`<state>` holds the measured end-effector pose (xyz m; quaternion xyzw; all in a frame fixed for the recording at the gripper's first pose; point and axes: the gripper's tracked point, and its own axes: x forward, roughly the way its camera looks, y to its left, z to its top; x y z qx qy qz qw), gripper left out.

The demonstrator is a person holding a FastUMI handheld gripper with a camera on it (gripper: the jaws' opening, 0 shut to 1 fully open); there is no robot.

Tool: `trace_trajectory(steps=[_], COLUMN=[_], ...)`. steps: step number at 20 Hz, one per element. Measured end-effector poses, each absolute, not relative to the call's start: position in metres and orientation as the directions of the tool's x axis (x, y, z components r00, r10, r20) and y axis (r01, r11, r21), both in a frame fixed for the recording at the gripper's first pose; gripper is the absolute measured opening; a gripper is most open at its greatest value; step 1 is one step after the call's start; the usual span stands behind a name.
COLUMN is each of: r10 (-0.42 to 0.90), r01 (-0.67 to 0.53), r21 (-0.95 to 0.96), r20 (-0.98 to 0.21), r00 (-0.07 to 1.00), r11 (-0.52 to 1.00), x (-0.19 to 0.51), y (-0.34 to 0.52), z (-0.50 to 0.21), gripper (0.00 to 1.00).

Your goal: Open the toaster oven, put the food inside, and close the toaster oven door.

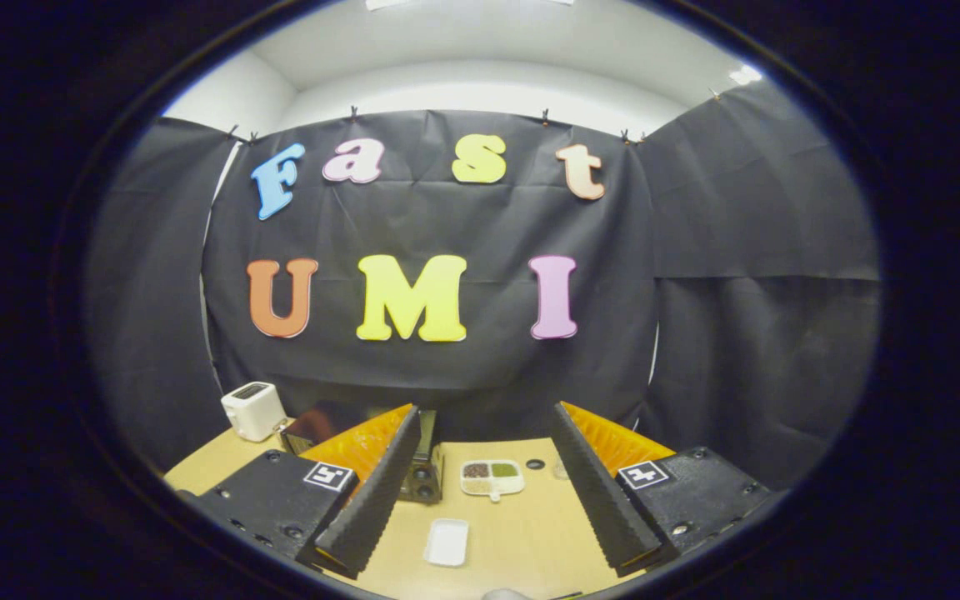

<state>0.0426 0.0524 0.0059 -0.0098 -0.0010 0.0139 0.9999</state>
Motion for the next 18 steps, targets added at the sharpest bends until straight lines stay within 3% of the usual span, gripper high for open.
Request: trace_trajectory(steps=[18], r10=[0.081], r01=[-0.08], r21=[-0.006], r20=[0.014], r00=[0.997], r11=[0.997], x=[-0.013], y=[-0.024], z=[-0.004], gripper=[1.0])
